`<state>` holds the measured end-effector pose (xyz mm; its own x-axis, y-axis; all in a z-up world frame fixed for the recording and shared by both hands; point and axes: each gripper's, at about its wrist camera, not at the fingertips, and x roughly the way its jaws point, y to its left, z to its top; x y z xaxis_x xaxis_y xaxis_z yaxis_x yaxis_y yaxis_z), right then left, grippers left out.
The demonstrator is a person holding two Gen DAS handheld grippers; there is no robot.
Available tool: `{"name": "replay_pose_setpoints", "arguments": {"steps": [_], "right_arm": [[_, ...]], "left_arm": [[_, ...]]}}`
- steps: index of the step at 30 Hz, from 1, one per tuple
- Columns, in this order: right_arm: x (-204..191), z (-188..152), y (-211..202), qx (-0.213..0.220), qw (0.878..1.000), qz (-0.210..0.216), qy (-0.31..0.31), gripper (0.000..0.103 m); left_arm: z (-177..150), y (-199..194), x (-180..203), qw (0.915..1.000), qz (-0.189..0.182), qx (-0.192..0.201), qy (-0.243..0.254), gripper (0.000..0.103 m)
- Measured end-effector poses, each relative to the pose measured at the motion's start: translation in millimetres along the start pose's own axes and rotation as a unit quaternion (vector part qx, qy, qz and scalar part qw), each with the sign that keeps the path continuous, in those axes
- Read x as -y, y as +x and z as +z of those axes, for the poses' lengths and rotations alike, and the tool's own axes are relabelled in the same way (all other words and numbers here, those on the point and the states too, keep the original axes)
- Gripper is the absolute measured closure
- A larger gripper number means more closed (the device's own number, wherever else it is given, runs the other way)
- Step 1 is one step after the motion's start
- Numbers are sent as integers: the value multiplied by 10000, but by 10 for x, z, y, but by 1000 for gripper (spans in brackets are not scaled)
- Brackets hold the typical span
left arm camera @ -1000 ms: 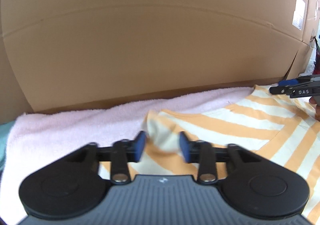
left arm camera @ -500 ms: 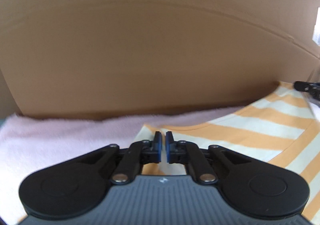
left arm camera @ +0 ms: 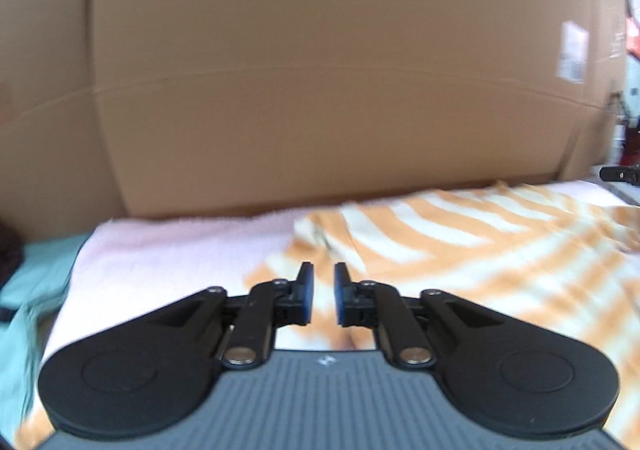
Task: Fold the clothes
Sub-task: 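Open both grippers and pull back from the spread shirt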
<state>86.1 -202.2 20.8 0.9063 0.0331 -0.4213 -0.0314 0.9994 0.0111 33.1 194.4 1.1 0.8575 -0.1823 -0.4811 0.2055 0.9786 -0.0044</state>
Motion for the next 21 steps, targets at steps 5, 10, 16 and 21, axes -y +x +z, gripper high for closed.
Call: {"name": "replay_pose_setpoints", "arguments": {"steps": [5,10,16,21], "right_arm": [[15,-543,-906,-298,9980,274,-484,69],[-93,-1001,-1419,-737,9929,630,-684,72],[-162,-1321,-1760,-534,9943,927,-25,67],[-218,-1401,-2003,-445,9911,1218,-285,61]], "left_arm": [[-528,-608,257,9981,-408,-205,-402,77],[-954,-966,619,9964,-735,-377,-166,59],[-1186,-1461,829,9964,-816,-197,117,34],[-1339,-1853,935,9943,-907,51,567,24]]}}
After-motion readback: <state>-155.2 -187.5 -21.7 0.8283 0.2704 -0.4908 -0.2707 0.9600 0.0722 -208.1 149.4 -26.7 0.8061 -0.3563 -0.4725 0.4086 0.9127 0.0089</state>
